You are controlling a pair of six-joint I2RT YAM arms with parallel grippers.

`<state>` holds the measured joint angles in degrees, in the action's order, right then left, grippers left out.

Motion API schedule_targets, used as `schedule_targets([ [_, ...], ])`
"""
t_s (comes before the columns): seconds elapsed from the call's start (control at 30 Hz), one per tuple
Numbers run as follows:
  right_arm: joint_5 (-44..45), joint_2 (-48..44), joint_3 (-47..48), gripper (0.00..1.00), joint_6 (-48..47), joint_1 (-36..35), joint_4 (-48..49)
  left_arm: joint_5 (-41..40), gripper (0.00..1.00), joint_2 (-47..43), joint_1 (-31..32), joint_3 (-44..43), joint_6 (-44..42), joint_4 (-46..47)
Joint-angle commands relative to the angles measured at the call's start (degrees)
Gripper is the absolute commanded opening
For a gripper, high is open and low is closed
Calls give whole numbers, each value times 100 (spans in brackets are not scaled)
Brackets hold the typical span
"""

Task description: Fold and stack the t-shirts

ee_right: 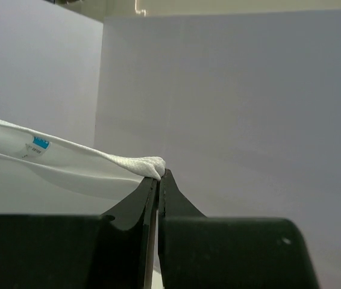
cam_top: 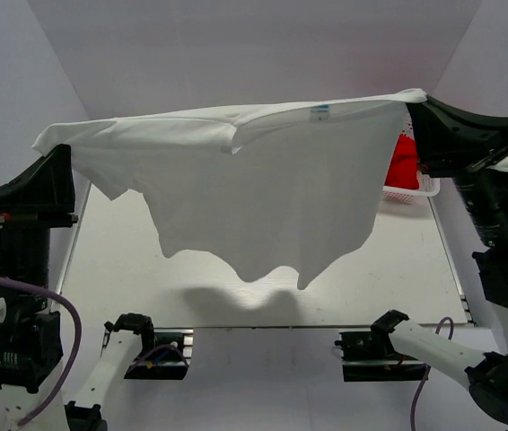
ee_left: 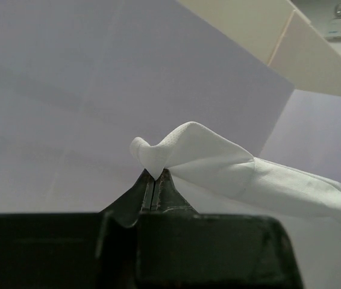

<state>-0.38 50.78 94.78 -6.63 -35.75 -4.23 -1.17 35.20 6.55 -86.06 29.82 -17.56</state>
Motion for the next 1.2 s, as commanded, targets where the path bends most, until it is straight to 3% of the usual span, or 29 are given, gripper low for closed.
schedule_targets([
  [0.0,274,151,400,0,-242,50,124,-51,0,127,-66,-244,-187,-178],
  [0.17,1012,888,243,0,-251,33,335,-120,0,987,-66,-244,-187,-203],
  [0.33,2722,2012,-205,0,-102,50,774,-1077,0,2514,-66,273,-187,-256],
  [0.5,3220,3700,-618,0,591,112,432,-1990,0,4141,-66,791,-109,-449],
  [0.6,2738,4551,-900,0,1451,103,47,-2438,24,5254,-127,977,101,-598],
  [0.63,2615,4876,-909,4,1567,103,-25,-2528,48,5539,-127,977,190,-712],
  [0.73,2140,5632,-883,19,1972,103,-323,-2529,79,6521,-180,758,322,-959],
  [0.77,1913,5775,-709,26,2025,103,-463,-2529,95,6717,-232,697,322,-1021],
  [0.8,1780,6150,-620,46,2043,94,-647,-2529,100,6893,-233,513,322,-1091],
  [0.87,1805,6390,-225,59,2140,86,-920,-2529,100,7271,-233,215,375,-1302],
  [0.9,1918,6600,-145,72,2149,103,-1061,-2529,100,7334,-233,143,375,-1363],
  [0.93,1989,6646,4,74,2149,112,-1149,-2529,100,7334,-233,142,375,-1364],
  [1.0,2016,6620,32,90,2149,86,-1159,-2529,100,7178,-233,142,375,-1364],
  [1.17,1858,6198,-520,90,2262,94,-1124,-2134,100,6404,-136,957,270,-1030],
])
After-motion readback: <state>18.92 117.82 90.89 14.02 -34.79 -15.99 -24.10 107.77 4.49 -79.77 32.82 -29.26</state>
